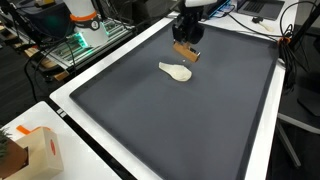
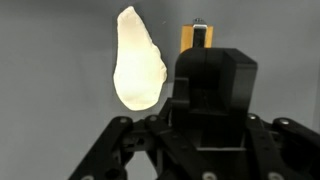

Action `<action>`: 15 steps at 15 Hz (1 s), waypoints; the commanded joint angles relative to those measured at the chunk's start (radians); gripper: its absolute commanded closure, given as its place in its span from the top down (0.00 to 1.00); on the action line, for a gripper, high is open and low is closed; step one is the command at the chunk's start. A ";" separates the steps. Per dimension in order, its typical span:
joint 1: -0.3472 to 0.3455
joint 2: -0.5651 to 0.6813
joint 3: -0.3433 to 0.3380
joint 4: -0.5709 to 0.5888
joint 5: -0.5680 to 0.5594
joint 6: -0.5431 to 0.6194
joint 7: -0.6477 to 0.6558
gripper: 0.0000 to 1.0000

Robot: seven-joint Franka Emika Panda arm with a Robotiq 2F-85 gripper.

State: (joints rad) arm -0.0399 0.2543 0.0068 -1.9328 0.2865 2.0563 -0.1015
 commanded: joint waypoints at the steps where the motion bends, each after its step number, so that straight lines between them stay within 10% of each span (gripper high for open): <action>1: 0.023 -0.065 -0.003 -0.052 -0.070 0.009 0.058 0.24; 15: 0.074 -0.211 0.002 -0.108 -0.322 0.012 0.210 0.24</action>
State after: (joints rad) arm 0.0258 0.1086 0.0074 -1.9901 0.0236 2.0563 0.0618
